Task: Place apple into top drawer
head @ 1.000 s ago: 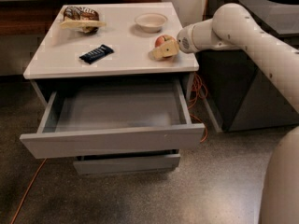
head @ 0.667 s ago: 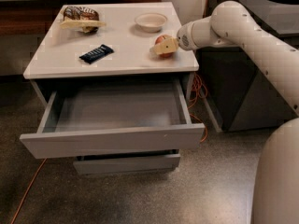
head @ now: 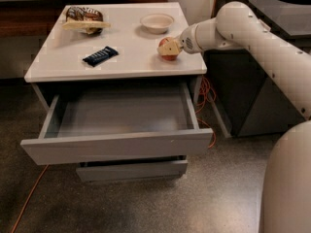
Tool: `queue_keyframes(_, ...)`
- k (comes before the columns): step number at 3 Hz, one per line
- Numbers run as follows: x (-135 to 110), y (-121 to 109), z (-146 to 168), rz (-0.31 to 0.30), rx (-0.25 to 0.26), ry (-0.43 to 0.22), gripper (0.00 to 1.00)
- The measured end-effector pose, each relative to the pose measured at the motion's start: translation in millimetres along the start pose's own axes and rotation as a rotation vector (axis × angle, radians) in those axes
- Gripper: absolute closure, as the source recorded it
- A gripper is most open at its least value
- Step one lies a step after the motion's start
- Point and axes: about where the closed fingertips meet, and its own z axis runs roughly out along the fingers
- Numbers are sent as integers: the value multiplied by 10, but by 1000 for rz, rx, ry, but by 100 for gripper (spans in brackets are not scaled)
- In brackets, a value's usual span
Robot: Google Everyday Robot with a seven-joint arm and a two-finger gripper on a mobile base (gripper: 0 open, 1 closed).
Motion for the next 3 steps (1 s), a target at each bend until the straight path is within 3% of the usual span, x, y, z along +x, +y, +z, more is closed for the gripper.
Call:
queue_keyframes(1, 15, 222, -71, -12, -40, -18, 85)
queue_keyframes(2, -18, 558, -257, -49, -87, -50, 100)
queue_keyframes(3, 17, 1016, -448, -90, -155, -67, 100)
